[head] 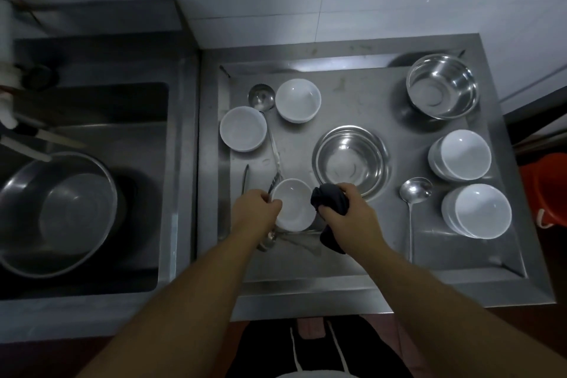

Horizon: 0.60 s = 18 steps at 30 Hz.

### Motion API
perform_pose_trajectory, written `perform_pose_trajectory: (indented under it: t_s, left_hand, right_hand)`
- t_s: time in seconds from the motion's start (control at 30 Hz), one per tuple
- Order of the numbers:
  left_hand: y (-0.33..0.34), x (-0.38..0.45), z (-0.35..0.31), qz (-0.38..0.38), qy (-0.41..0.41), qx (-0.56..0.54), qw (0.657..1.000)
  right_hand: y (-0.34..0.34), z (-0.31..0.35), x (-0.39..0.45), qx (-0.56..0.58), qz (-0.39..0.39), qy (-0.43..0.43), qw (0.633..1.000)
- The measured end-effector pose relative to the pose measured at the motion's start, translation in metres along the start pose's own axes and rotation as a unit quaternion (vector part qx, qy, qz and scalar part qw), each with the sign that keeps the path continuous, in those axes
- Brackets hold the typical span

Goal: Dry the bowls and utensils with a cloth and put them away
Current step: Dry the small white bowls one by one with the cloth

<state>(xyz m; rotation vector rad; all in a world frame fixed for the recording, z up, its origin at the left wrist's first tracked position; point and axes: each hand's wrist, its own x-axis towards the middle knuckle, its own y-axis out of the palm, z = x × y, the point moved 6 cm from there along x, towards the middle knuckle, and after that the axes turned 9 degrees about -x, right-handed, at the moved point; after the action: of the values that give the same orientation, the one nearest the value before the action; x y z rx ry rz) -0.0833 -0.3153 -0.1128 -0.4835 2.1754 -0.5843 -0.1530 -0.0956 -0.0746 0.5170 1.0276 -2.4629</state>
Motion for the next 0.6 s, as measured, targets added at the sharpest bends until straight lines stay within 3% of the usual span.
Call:
perform_pose_trajectory:
  t_s: [0.23, 0.4, 0.53, 0.6]
  left_hand:
    - [-0.035, -0.036, -0.010, 0.011, -0.030, -0.185, 0.982]
    - [-0.063, -0.067, -0.038, 0.081, -0.042, -0.414, 0.906]
    - [-0.089, -0.089, -0.072, 0.147, -0.019, -0.516, 0.844]
    - [-0.101, -0.096, -0.087, 0.167, 0.001, -0.530, 0.831]
  right_hand:
    - [-0.019, 0.067, -0.018, 0.002, -0.016, -0.128, 0.992]
    - [-0.030, 0.117, -0.030, -0.048, -0.069, -0.217, 0.972]
    - [-0.039, 0.161, -0.045, -0.060, -0.111, -0.268, 0.955]
    - [-0.043, 0.183, -0.057, -0.072, -0.119, -0.303, 0.943]
